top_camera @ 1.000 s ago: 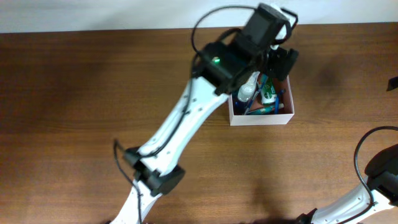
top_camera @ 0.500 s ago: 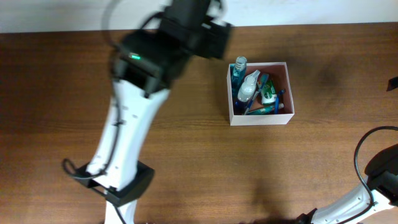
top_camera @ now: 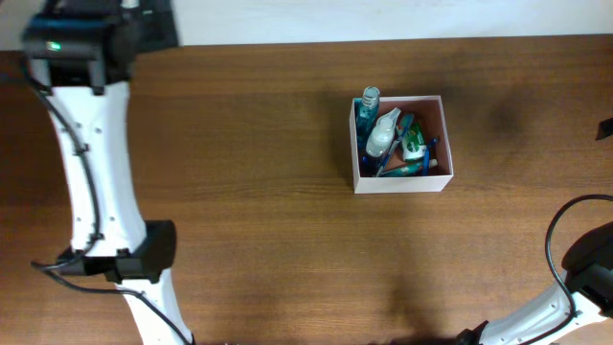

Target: Pack container

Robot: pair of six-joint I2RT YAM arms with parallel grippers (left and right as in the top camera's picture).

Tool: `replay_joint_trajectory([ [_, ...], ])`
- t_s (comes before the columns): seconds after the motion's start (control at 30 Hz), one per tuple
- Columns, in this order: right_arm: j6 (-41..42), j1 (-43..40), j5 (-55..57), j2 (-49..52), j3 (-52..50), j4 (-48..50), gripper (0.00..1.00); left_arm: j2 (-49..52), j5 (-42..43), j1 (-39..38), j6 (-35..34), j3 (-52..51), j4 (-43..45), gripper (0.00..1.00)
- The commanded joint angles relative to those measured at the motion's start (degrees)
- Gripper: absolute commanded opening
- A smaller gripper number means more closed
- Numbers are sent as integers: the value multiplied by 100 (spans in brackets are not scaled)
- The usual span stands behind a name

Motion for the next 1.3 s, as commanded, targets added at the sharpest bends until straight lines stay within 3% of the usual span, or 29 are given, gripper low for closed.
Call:
replay_joint_trajectory([
  [0.0,-55,15,52,-4,92,0,99,48,-42,470,68,15,-140,99],
  [0.33,-57,15,50,-2,92,0,99,48,2,885,70,15,-1145,100],
  [0.8,-55,15,50,-2,92,0,99,35,-42,887,68,17,-1158,99],
  [1.13,-55,15,50,-4,92,0,99,39,1467,881,46,17,-887,99],
  [1.27,-57,15,52,-4,92,0,99,-50,1565,887,48,17,-345,99],
])
